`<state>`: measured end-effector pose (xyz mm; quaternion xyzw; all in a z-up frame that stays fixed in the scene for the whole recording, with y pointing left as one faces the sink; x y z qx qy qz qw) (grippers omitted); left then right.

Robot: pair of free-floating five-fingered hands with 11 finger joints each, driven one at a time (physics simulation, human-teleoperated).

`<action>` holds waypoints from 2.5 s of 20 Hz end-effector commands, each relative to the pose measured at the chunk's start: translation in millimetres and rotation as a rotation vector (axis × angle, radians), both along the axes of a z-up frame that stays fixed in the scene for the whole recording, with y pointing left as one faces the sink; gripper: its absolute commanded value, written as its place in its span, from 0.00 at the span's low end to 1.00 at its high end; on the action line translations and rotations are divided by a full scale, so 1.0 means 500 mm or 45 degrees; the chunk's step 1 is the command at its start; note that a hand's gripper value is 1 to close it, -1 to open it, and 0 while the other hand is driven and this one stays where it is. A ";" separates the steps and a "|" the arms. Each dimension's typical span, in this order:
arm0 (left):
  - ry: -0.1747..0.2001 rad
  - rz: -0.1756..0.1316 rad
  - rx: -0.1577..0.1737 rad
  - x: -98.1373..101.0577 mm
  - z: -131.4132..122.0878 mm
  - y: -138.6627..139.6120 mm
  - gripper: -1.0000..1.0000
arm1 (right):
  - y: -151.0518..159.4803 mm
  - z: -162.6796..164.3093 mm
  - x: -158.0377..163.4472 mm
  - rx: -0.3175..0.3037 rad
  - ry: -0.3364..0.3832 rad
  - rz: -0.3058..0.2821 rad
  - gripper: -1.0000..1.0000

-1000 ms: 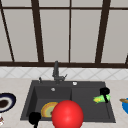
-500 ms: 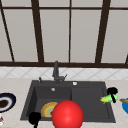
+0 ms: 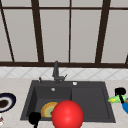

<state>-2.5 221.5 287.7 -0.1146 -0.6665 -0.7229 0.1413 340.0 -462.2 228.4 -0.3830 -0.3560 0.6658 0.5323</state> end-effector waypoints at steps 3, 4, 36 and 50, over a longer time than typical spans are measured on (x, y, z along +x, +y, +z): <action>0.000 0.000 0.000 0.000 0.000 0.000 0.50 | -0.069 0.013 -0.023 0.012 0.000 -0.059 1.00; 0.000 0.000 0.000 0.000 0.000 0.000 0.50 | -0.083 0.015 -0.027 0.010 0.001 -0.057 1.00; 0.000 0.000 0.000 0.000 0.000 0.000 0.50 | -0.378 -0.192 -0.060 0.127 0.005 -0.398 1.00; 0.000 0.000 0.000 0.000 0.000 0.000 0.50 | -0.377 -0.115 -0.066 0.149 -0.017 -0.232 0.00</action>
